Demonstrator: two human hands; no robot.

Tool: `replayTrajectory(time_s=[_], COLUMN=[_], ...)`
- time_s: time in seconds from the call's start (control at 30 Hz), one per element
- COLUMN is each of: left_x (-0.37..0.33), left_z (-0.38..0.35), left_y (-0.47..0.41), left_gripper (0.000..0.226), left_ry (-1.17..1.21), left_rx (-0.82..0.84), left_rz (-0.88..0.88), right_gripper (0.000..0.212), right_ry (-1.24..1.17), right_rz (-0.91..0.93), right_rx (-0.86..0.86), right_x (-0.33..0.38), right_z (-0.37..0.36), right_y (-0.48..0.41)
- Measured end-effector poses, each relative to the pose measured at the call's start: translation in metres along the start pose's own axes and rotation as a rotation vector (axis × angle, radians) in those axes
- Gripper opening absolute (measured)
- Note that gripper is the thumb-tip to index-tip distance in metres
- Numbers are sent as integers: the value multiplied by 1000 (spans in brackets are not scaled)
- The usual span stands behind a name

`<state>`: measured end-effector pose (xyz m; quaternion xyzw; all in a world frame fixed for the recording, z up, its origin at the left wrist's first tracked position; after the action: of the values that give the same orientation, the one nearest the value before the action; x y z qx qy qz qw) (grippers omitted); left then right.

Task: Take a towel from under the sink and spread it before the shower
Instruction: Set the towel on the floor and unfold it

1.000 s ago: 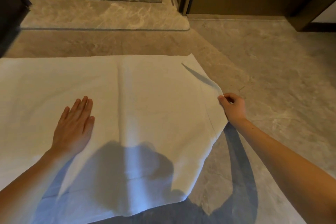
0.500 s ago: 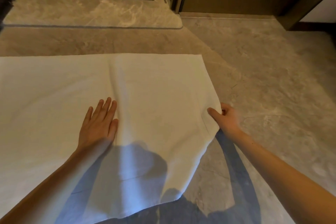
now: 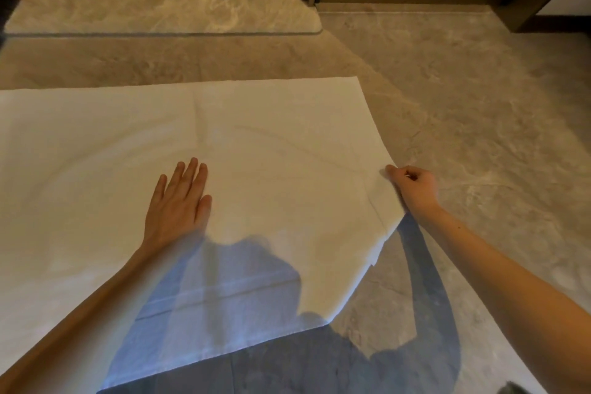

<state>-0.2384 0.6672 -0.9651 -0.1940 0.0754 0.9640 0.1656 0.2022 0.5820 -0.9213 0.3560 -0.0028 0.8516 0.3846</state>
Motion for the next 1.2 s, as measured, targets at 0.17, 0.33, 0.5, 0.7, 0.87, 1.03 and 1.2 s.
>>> replayTrajectory(time_s=[0.17, 0.33, 0.5, 0.7, 0.87, 1.03, 1.2], left_x=[-63, -169, -209, -215, -211, -214, -215], left_z=[7, -31, -67, -81, -84, -86, -86], left_y=[4, 24, 22, 19, 24, 25, 28], left_gripper=[65, 58, 60, 57, 57, 57, 55], left_ry=[33, 147, 118, 104, 149, 130, 133], left_rx=[4, 123, 218, 199, 152, 133, 125], left_rz=[-197, -514, -596, -613, -642, -672, -689], right_gripper=[35, 26, 50, 33, 36, 36, 34], right_ry=[-462, -305, -273, -145, 81, 228, 396], right_rz=[-47, -38, 52, -40, -88, -6, 6], right_rx=[157, 380, 509, 315, 271, 246, 239], right_x=[-12, -35, -45, -69, -98, -106, -101], right_z=[-1, 1, 1, 14, 60, 56, 48], right_y=[40, 57, 80, 85, 78, 80, 78])
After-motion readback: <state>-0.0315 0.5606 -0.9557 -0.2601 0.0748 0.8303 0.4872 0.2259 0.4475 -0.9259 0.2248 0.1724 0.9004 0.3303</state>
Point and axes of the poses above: each hand's wrist, its own y-axis away from the middle knuckle, its own z-axis out of the back of the hand, x = y × z, the point moved 8 cm from there along -y, towards the middle knuckle, and after that the axes turned 13 degrees about y, right-handed, at the moved point
